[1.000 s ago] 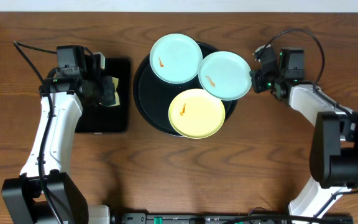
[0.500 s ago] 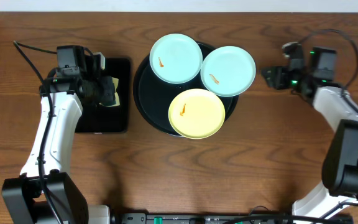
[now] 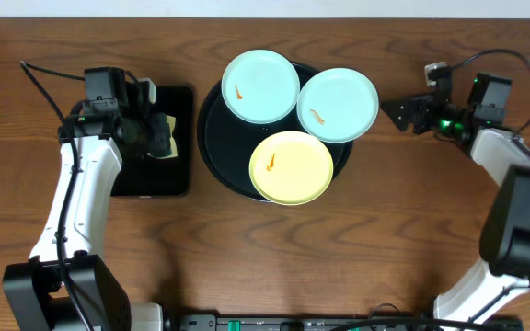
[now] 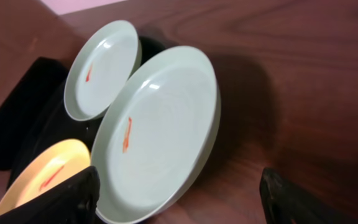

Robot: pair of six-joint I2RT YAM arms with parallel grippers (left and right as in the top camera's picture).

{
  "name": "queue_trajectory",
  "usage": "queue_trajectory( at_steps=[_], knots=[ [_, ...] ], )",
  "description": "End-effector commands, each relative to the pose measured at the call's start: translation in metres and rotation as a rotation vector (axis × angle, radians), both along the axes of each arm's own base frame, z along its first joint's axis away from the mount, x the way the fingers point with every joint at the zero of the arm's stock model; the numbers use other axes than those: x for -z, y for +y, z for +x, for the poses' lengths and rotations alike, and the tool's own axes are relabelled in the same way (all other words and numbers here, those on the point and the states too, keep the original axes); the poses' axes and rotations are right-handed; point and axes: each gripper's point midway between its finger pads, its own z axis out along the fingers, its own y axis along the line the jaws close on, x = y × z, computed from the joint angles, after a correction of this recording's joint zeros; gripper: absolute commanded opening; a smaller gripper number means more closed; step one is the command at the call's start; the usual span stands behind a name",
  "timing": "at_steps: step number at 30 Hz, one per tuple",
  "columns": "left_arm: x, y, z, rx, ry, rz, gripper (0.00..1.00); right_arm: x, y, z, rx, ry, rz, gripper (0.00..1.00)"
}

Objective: Clean dirty plates on tray and stack at the side

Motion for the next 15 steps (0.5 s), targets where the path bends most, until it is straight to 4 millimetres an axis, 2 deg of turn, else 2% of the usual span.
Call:
queue_trajectory(
  at_steps=[1, 7, 11, 15],
  knots=[
    [0.007, -0.001, -0.003, 0.003, 0.021, -0.007, 0.09, 0.015, 0.018, -0.006, -0.092, 0.027, 0.135, 0.78],
    [0.007, -0.001, -0.003, 0.003, 0.021, -0.007, 0.09, 0.030, 0.028, -0.006, -0.147, -0.009, 0.125, 0.77],
    [0.007, -0.001, -0.003, 0.003, 0.021, -0.007, 0.09, 0.036, 0.035, -0.005, -0.163, -0.017, 0.119, 0.67],
    [0.007, -0.001, -0.003, 0.003, 0.021, -0.007, 0.09, 0.041, 0.037, -0.005, -0.158, -0.003, 0.109, 0.64]
  ],
)
